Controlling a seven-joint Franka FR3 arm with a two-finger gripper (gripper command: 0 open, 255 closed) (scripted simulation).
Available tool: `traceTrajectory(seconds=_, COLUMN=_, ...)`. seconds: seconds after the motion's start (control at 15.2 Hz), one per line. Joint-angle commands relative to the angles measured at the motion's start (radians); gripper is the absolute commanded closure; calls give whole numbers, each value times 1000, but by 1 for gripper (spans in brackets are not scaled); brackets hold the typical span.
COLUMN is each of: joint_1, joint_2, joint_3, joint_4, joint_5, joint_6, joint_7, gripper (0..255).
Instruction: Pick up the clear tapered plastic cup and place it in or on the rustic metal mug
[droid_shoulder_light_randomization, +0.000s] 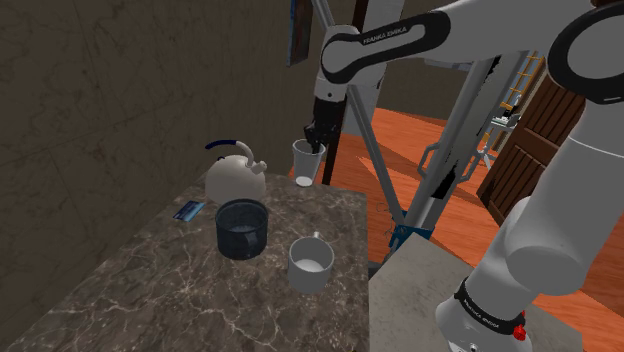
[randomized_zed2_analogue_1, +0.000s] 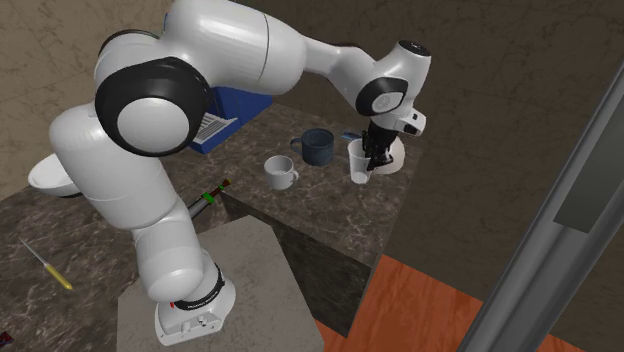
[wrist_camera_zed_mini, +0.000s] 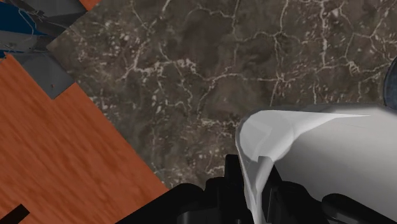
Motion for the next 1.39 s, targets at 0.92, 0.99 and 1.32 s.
traceTrajectory(seconds=0.92, joint_1=-2, joint_2=-30, joint_3=-2, joint_4=182, joint_5=-9, joint_6=-211, joint_7=23, gripper=255)
traceTrajectory(seconds=0.99, joint_1=-2, joint_2=-31, joint_3=-2, joint_4=188, joint_5=-9, joint_6=-217, joint_7=23, gripper=255)
traceTrajectory(seconds=1.32, joint_1=55, joint_2=-54, joint_3=56, joint_4=182, joint_5=-5, joint_6=-221, joint_7=139, gripper=255)
